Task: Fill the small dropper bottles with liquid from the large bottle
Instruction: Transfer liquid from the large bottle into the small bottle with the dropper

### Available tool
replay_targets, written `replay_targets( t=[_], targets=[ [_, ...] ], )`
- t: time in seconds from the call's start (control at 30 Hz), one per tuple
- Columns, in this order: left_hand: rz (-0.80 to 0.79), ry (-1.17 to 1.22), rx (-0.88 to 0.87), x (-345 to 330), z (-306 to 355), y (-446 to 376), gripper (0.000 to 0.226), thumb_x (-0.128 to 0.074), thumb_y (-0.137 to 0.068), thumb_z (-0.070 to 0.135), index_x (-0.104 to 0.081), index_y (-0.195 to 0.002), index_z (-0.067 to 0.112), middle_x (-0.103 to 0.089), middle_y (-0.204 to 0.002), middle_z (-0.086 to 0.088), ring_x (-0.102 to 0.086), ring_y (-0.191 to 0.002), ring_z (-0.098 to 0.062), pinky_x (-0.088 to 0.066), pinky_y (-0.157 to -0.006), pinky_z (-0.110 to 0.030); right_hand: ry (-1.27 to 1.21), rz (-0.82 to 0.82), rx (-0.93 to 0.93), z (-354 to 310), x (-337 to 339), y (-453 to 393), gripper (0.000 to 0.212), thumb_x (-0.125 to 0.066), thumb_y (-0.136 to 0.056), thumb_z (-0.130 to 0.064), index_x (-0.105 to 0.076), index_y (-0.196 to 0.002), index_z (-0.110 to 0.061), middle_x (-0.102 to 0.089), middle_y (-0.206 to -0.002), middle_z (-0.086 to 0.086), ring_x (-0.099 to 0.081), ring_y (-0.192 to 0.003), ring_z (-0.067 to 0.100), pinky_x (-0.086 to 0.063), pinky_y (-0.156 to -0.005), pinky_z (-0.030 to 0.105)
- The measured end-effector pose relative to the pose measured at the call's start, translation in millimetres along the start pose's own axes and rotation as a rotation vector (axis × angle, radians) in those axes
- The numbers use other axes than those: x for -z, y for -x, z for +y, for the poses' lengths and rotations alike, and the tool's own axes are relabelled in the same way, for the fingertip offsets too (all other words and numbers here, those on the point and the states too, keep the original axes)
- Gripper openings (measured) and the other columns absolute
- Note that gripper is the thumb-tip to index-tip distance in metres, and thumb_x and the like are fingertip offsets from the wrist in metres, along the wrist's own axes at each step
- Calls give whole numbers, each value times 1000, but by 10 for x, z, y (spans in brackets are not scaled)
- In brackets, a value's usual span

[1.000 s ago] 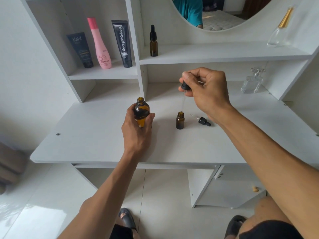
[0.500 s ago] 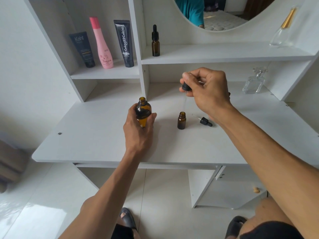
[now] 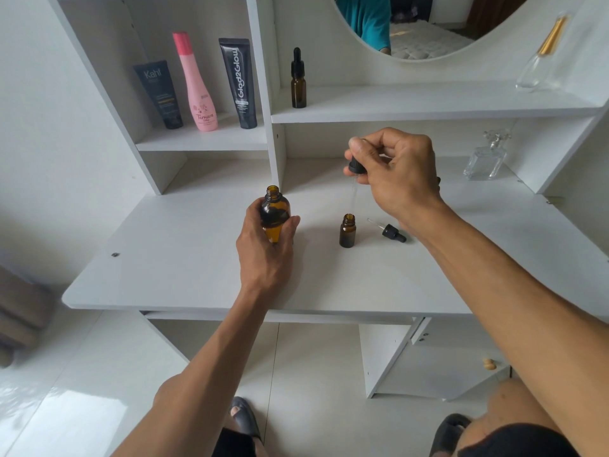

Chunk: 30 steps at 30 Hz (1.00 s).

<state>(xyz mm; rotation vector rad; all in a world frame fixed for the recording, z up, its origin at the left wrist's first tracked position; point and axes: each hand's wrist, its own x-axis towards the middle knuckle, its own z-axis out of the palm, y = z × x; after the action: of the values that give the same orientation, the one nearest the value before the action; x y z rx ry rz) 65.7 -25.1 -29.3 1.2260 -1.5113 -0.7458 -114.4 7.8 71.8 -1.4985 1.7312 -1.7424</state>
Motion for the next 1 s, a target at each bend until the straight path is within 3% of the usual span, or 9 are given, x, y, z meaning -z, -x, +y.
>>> replay_targets(
  t=[0.2,0.43,0.63,0.8,1.0],
  targets=[
    [-6,1,9,0,10,4,52,-72,-95,31,-49,-141,21,-60,-112,12,-60,-100,-13,-46,-90,-26,-3,-8,-15,19,0,16,19,-68,-95,-25,-69,-75,-23,-76,-82,0,-76,-69,13,-64,-74,39],
    [-3,11,16,7,26,11,51,-72,-95,31,-50,-140,22,-61,-111,12,-63,-102,-15,-54,-97,-38,-130,-8,8,-168,54,-25,13,-68,-95,-21,-70,-84,-15,-76,-87,8,-77,-76,19,-57,-65,19],
    [1,15,22,8,29,11,51,-72,-94,31,-50,-139,23,-62,-110,12,-65,-102,-17,-55,-96,-46,-278,-11,19,-446,-134,-101,13,-73,-91,-22,-72,-89,-9,-75,-82,9,-77,-74,18,-58,-64,23],
    [2,28,31,6,27,11,52,-73,-94,31,-50,-140,22,-64,-113,10,-64,-102,-15,-55,-96,-43,-351,-57,50,-652,-402,-124,13,-75,-90,-21,-73,-89,-8,-76,-84,11,-77,-75,23,-61,-65,28],
    [1,37,22,5,18,7,49,-72,-94,30,-52,-138,22,-67,-117,7,-62,-102,-11,-51,-94,-34,-376,-93,78,-765,-616,-140,11,-76,-89,-18,-72,-86,-9,-75,-79,7,-76,-78,29,-58,-61,22]
  ],
)
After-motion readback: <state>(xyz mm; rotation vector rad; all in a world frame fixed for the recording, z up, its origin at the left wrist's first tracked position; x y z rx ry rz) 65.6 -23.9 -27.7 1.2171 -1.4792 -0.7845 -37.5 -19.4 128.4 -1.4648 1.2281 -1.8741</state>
